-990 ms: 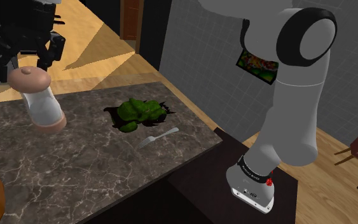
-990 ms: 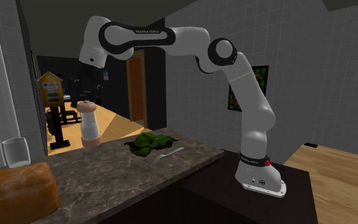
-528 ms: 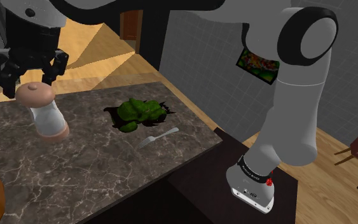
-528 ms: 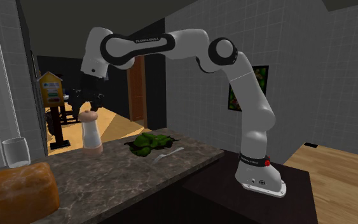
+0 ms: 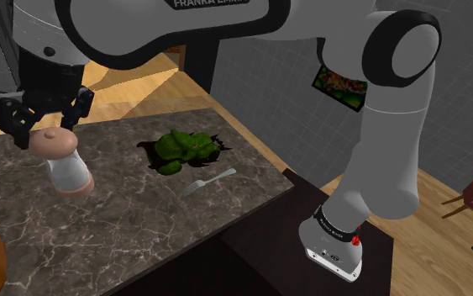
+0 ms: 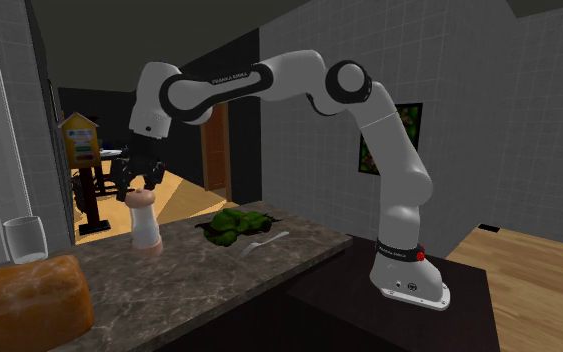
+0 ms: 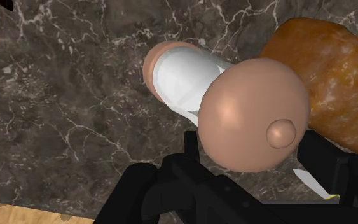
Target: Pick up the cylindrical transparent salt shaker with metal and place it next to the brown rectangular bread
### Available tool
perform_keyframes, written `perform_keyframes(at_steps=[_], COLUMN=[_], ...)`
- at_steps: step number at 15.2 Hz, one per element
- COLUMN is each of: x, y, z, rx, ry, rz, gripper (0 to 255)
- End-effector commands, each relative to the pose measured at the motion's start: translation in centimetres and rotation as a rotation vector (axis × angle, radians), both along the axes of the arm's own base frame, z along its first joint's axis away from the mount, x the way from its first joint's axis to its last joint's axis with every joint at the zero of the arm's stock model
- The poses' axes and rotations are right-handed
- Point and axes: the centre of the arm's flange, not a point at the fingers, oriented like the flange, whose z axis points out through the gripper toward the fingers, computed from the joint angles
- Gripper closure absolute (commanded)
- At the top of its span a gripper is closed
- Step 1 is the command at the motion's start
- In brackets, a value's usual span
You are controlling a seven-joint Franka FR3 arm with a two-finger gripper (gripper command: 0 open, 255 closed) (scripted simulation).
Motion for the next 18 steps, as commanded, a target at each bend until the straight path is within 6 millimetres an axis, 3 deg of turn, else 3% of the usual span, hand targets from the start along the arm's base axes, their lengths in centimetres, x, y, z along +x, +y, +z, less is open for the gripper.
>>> perform_keyframes(at_steps=[1,10,18], x=[0.0,0.0,0.0], y=[0.0,0.0,0.0], z=[-1.2,-6.2,-6.2], rx=[0.001,0.001,0.001], ry=[-0.001,-0.001,-0.001], rz=[0.0,0.0,0.0], gripper=[255,255,255])
